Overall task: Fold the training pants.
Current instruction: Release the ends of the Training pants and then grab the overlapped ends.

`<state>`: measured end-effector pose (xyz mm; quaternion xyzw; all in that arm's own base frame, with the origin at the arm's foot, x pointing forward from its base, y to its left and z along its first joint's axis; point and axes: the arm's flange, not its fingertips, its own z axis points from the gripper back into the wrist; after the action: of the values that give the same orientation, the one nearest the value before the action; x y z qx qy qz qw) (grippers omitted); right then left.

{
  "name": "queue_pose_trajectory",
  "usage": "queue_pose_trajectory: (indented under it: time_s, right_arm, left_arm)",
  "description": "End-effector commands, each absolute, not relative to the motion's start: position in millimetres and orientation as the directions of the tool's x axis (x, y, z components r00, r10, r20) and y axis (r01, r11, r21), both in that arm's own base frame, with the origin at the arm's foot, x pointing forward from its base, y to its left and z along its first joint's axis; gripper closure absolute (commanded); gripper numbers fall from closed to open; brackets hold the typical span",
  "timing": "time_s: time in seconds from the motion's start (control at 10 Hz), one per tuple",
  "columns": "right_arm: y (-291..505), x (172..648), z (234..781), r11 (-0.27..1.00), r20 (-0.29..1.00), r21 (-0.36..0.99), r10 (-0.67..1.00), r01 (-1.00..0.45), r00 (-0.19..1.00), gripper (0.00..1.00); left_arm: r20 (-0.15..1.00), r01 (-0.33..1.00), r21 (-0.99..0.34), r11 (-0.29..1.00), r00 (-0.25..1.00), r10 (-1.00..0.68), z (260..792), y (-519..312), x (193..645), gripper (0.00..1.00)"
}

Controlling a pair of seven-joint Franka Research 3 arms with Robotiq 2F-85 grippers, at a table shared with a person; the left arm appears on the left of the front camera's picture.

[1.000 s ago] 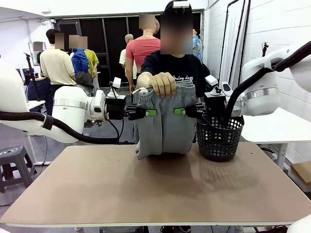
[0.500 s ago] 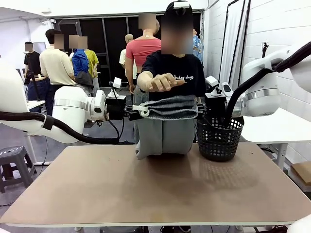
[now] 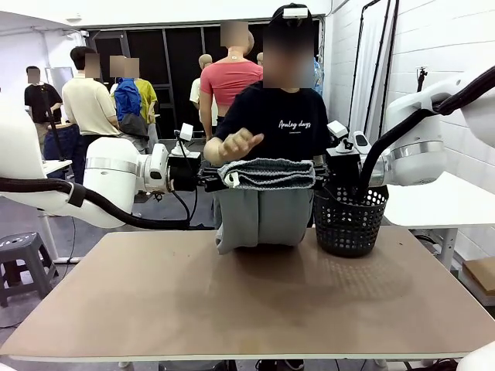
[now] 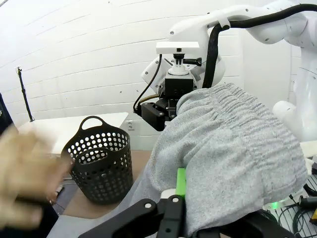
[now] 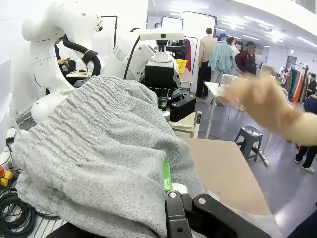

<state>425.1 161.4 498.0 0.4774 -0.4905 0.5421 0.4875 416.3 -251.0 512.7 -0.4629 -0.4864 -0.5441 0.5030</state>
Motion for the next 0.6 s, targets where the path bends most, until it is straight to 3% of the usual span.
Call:
queue_pose_trajectory:
  time_s: [0.0, 0.5]
  right_arm:
    - [161.3, 422.9, 497.8, -0.041, 0.997, -0.072, 0.037, -0.997, -0.073, 1.00]
    - [161.3, 422.9, 497.8, -0.041, 0.997, -0.072, 0.037, -0.997, -0.073, 1.00]
  left_arm:
    - [0.993, 0.998, 0.059, -0.015, -0.060, -0.100, 516.6, -251.9, 415.1, 1.00]
    - [0.993, 0.998, 0.059, -0.015, -0.060, -0.100, 516.6, -251.9, 415.1, 1.00]
